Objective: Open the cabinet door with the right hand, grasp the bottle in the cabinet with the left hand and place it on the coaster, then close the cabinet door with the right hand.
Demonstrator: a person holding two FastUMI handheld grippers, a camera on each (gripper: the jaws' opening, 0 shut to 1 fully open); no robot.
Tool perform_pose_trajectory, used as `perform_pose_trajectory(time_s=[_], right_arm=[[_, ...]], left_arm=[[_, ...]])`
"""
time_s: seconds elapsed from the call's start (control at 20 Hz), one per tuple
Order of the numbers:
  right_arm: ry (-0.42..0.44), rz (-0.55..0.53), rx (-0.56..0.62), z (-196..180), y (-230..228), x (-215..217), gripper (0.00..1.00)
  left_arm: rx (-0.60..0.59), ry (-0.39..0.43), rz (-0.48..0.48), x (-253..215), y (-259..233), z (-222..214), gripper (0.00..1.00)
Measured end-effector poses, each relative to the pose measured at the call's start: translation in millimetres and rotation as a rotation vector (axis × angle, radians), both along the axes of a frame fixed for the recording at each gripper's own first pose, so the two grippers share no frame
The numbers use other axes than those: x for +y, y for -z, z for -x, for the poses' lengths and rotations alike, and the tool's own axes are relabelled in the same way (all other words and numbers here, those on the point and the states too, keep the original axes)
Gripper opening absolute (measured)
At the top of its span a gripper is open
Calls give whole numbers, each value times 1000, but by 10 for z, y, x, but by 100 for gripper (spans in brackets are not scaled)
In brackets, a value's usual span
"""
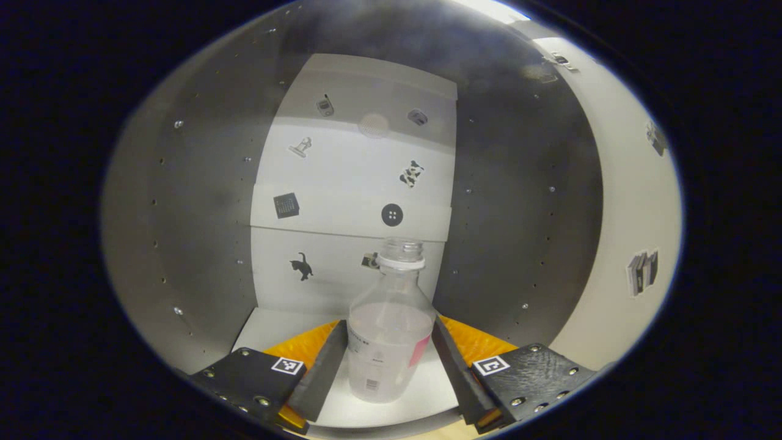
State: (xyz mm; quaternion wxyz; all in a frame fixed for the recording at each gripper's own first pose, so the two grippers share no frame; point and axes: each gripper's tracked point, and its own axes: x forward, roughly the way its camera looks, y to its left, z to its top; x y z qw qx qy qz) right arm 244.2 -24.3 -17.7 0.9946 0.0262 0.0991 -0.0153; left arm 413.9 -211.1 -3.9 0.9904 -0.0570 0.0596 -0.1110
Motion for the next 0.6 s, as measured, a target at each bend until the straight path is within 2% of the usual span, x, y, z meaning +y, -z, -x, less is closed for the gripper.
perform_pose_trajectory(time_s=[0.1, 0.15, 0.3, 0.35, 0.4, 0.45, 0.55, 0.6], right_arm=[[-10, -1, 9, -13, 29, 21, 95], [-17, -5, 11, -25, 33, 36, 92], [-30, -2, 8, -32, 39, 67, 92], [-34, 1, 10, -33, 53, 76, 92], [-41, 2, 12, -41, 60, 95, 95], [-47, 3, 14, -42, 72, 103, 92], [-56, 2, 17, -44, 75, 121, 95], [-60, 1, 15, -43, 63, 133, 92]], left_arm=[[-5, -10, 19, 3, 1, -33, 85], [-7, -10, 32, -1, 7, -49, 85], [-16, -30, 44, 44, -26, -55, 80], [-19, -29, 41, 45, -31, -34, 82], [-21, -27, 39, 50, -55, -23, 80], [-27, -27, 43, 63, -64, 1, 76], [-40, -22, 48, 85, -126, 70, 71], [-44, -22, 39, 104, -152, 110, 76]])
